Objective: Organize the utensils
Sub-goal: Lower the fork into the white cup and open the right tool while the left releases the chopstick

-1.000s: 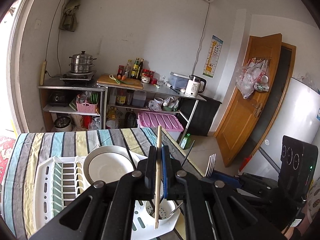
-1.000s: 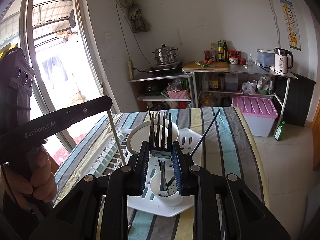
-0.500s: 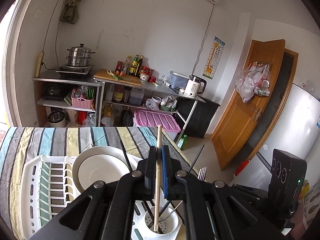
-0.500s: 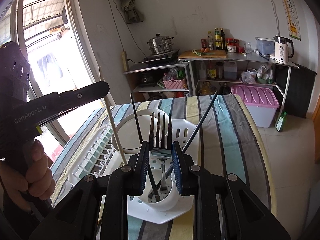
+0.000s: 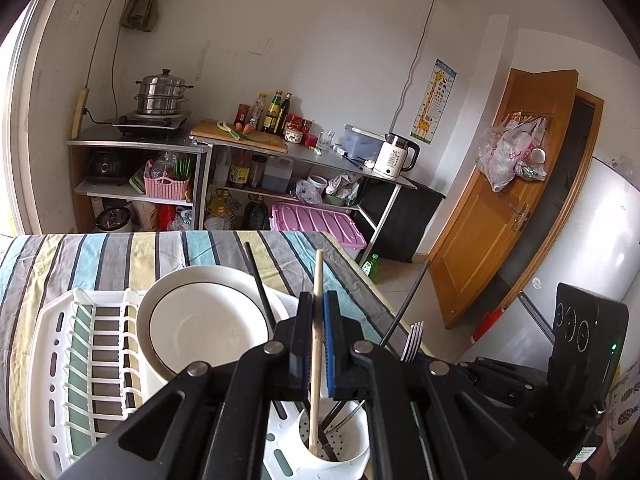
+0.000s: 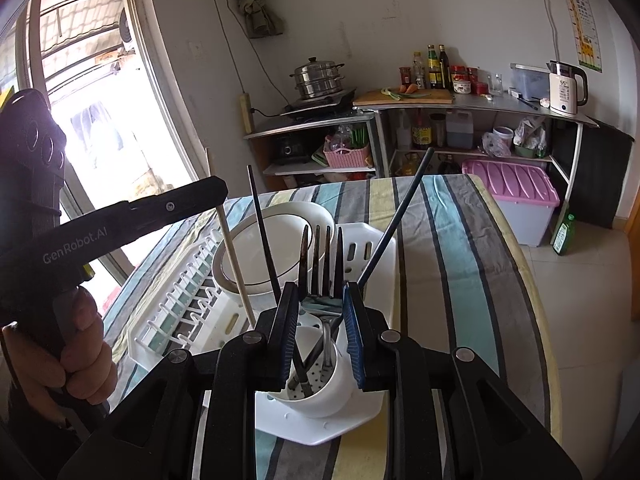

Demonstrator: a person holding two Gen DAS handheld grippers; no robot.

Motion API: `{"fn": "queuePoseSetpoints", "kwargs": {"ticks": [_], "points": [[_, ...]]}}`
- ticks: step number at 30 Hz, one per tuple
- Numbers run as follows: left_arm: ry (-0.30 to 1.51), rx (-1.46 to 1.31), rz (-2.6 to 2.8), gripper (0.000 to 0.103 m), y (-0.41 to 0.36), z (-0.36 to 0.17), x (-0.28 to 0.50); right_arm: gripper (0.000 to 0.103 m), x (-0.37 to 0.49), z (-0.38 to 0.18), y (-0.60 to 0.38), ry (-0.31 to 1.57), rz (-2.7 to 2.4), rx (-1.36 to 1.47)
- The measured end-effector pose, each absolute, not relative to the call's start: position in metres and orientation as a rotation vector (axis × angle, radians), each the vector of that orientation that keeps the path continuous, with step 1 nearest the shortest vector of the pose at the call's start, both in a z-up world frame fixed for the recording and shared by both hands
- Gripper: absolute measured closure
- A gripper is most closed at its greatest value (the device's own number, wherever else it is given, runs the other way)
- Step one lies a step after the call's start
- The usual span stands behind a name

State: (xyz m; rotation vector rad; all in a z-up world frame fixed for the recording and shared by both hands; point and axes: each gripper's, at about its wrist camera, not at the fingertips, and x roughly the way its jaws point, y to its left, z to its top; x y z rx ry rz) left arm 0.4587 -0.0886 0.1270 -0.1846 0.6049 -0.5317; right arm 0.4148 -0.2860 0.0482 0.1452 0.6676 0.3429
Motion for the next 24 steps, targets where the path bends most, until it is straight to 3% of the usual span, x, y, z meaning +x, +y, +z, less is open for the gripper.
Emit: {"fn": "queuePoseSetpoints", "kwargs": {"ticks": [24], "points": [[0.684, -0.183, -0.453, 0.095, -0.071, 0.095, 0.459, 0.078, 0.411, 0.04, -0.297, 0.68, 0.318, 0.161]]}}
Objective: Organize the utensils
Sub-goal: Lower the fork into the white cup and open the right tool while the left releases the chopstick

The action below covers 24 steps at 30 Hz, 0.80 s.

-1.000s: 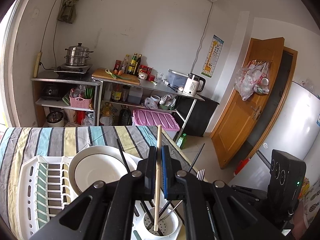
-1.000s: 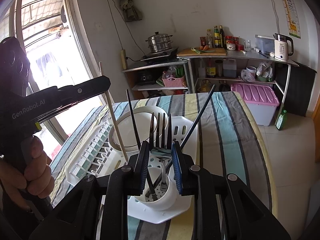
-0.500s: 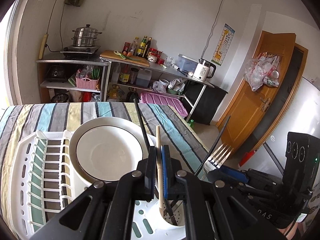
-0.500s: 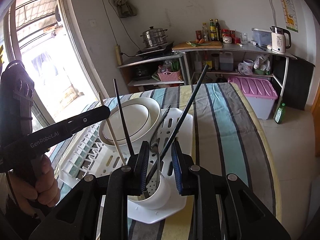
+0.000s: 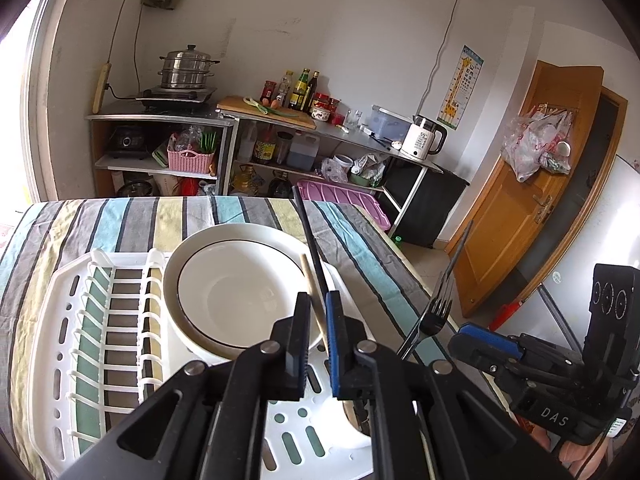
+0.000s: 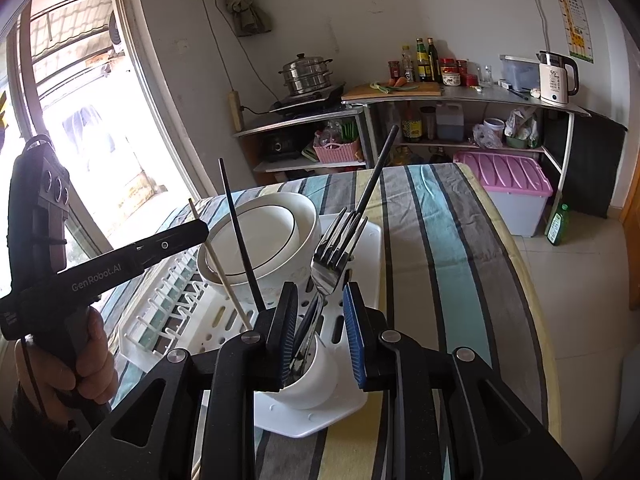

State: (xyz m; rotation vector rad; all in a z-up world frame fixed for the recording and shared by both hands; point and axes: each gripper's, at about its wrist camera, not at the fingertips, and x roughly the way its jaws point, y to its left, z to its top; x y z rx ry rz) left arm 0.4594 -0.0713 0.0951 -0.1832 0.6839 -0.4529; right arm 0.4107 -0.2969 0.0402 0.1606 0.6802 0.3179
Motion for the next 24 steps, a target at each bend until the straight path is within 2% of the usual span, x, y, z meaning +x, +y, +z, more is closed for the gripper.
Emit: {"fn": "queuePoseSetpoints", "kwargs": {"ticks": [9, 21, 24], "points": [[0.672, -0.151, -0.436, 0.089, -0.054, 0.101, 0.424, 0.078, 0.37, 0.044, -0.293, 0.66, 0.333, 0.146], [0.63, -0.077, -0.409, 0.07, -0.025, 0.099, 0.304, 0.078, 0.269, 0.046, -0.279, 0.618, 0.382, 0.126], [0.636, -0.067, -0.384, 0.067, -0.015, 0.09, 0.272, 0.066, 0.244, 0.041, -0.274, 0.626, 0.403, 0.133]]}}
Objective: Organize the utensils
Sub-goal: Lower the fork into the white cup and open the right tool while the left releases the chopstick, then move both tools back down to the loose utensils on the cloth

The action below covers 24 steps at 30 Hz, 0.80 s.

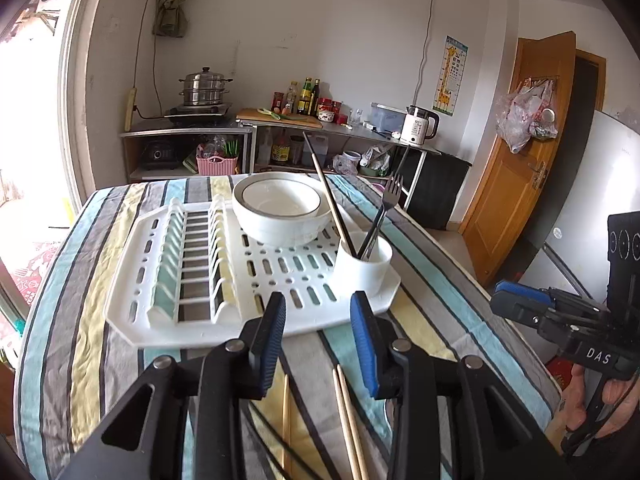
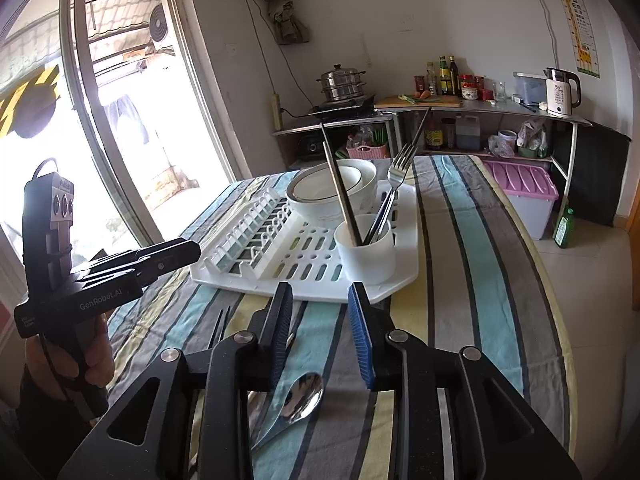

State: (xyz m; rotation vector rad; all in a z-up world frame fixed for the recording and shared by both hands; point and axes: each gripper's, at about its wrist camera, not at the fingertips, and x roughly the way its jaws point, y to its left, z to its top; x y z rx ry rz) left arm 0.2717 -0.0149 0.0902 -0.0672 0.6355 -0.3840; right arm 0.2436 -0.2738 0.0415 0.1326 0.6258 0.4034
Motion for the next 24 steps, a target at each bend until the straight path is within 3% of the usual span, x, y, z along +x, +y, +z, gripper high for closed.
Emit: {"fn": "queuePoseSetpoints", "kwargs": {"ticks": [11, 24], "points": [[0.675, -0.086, -0.293, 0.067, 0.022, 0.057, 0.186, 0.064, 0.168, 0.011, -0.252, 0.668, 0.456, 0.119], [0.737, -0.128, -0.284, 0.067, 0.032, 0.029, 0.157, 0.064, 0.142, -0.016, -0.25, 0.723, 0.454, 0.161]]}}
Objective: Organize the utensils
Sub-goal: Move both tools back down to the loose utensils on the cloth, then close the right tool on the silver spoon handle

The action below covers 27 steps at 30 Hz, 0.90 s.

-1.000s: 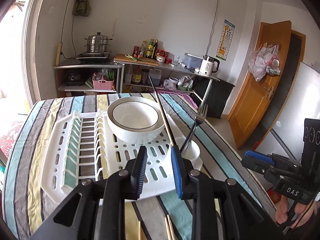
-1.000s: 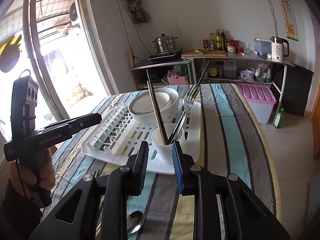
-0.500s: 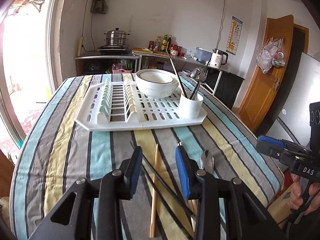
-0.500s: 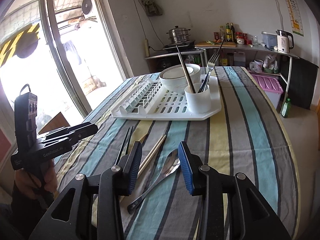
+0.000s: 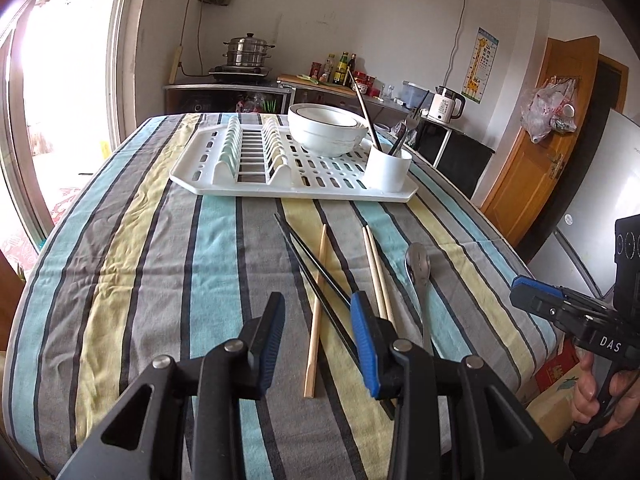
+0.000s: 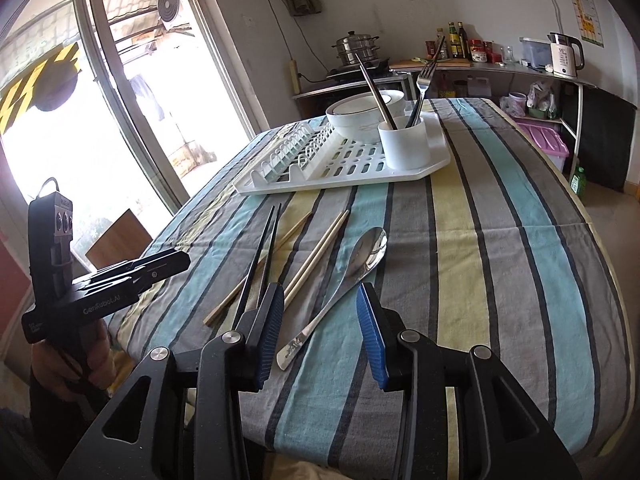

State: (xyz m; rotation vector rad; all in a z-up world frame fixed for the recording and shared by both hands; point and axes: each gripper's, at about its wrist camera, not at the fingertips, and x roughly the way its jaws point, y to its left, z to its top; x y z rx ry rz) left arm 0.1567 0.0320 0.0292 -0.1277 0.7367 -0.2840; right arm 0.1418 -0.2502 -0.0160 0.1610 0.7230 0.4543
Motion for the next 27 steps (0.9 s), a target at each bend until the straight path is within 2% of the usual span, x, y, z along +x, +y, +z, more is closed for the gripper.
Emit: {"fn": "queuePoseSetpoints", "kwargs": {"ticks": [14, 27], "points": [[0.794, -0.142, -0.286, 0.067, 0.029, 0.013, 0.175, 0.064, 0.162, -0.034, -0.247, 0.781, 0.425, 0.164], [0.87, -0.204, -0.254, 0.067, 0.033, 0.001, 0.233, 0.064, 0.216, -0.053, -0.257, 0.857, 0.406, 0.186]]}}
